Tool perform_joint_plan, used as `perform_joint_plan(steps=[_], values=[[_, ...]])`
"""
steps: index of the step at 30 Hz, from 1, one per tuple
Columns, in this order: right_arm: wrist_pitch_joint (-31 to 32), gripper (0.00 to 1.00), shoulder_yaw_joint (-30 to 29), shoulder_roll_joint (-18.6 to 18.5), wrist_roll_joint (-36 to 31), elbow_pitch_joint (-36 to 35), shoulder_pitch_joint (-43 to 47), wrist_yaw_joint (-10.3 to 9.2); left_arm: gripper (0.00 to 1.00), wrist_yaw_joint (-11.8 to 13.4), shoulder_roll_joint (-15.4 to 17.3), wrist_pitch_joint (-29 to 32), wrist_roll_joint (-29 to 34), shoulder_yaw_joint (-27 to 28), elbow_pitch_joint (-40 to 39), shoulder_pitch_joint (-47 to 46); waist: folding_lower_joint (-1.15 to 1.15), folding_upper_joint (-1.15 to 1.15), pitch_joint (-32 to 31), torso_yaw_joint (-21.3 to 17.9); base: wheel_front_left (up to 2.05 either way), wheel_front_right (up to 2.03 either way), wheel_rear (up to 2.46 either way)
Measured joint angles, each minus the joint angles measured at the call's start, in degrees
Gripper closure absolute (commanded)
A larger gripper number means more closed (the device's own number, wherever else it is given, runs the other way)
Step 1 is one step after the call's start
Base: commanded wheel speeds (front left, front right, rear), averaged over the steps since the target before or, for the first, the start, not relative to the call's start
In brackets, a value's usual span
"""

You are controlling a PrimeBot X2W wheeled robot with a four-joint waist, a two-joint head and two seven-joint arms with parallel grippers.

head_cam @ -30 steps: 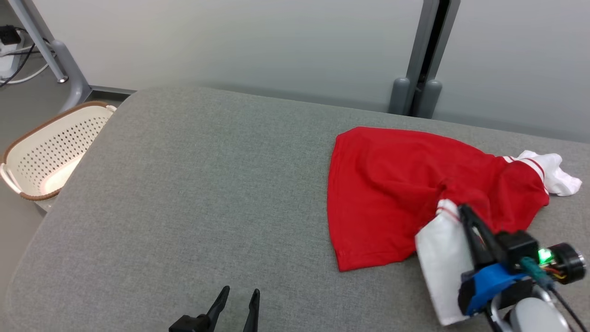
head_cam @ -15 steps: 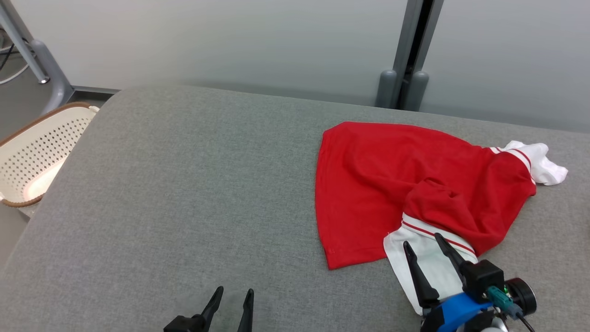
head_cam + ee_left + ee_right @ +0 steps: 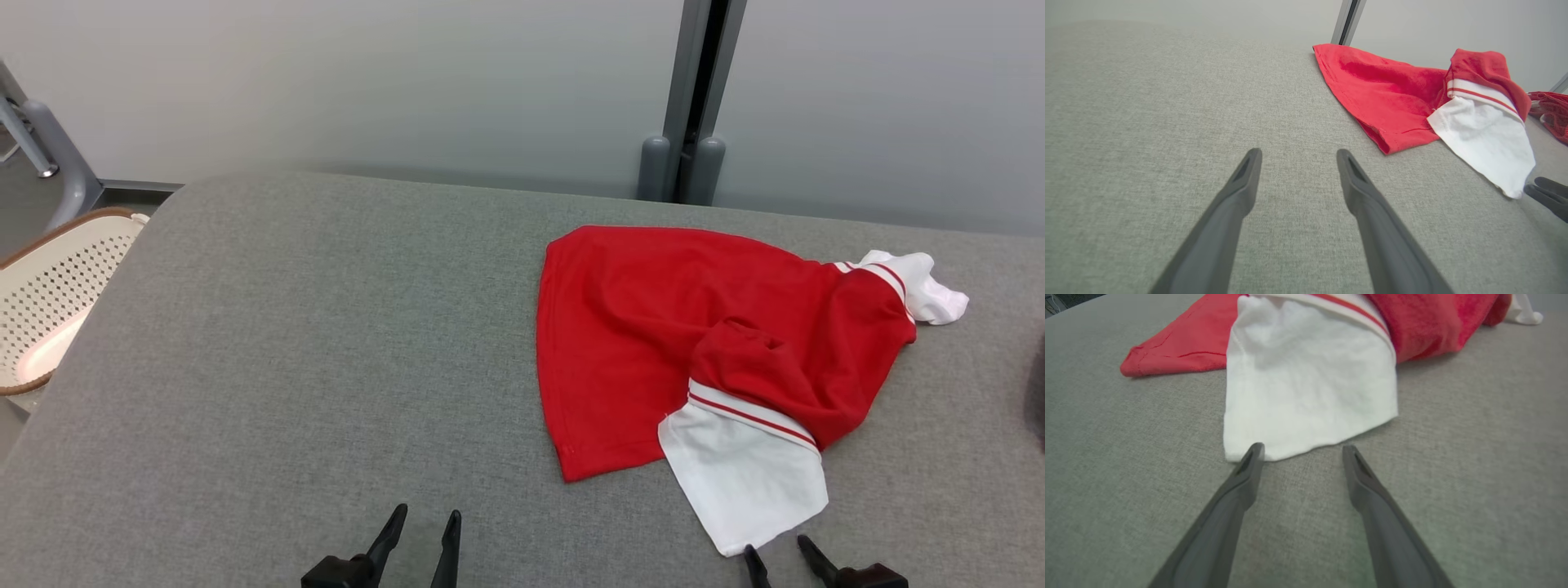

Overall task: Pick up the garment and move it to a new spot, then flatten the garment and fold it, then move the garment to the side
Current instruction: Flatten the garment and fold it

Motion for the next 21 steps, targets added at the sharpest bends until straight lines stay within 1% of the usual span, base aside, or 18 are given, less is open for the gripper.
perform_joint_plan(steps=[3, 9, 12, 13, 14, 18, 21], values=[[0.00, 0.00, 0.20, 0.04, 1.38, 3.05, -0.80, 0.00, 0.00, 0.00, 0.00, 0.00, 0.43, 0.12, 0.31, 0.10, 0.00, 0.00, -0.03, 0.71, 0.00, 0.00, 0.00], [-0.07, 0.00, 2.46, 0.10, 7.10, 5.78, -3.66, 0.00, 0.00, 0.00, 0.00, 0.00, 0.94, 0.47, 0.64, 0.49, 0.00, 0.00, 0.17, 2.21, 0.00, 0.00, 0.00], [-0.27, 0.00, 3.28, 0.10, 8.45, 7.98, -4.48, 0.00, 0.00, 0.00, 0.00, 0.00, 0.97, 0.56, 0.67, 0.51, 0.00, 0.00, 0.24, 2.56, 0.00, 0.00, 0.00], [-0.33, 0.47, 3.45, 0.10, 9.04, 8.49, -4.71, 0.00, 0.00, 0.00, 0.00, 0.01, 0.97, 0.57, 0.68, 0.51, 0.00, 0.00, 0.26, 2.63, 0.00, 0.00, 0.00], [-0.47, 1.00, 3.60, 0.10, 9.51, 8.98, -4.97, 0.00, 0.00, 0.00, 0.00, 0.00, 0.97, 0.57, 0.69, 0.51, 0.00, 0.00, 0.27, 2.66, 0.00, 0.00, 0.00], [-0.46, 1.00, 2.48, 0.10, 10.14, 9.87, -5.51, 0.00, 0.00, 0.00, 0.00, 0.00, 0.77, 0.82, 0.49, 0.55, 0.00, 0.00, 0.32, 2.14, 0.00, 0.00, 0.00], [-0.21, 1.00, -2.76, 0.68, 7.46, 8.60, -4.75, 0.08, 0.00, 0.00, 0.00, 0.00, 0.43, 0.97, 0.02, 0.61, 0.00, 0.00, 0.41, 1.10, 0.00, 0.00, 0.00]])
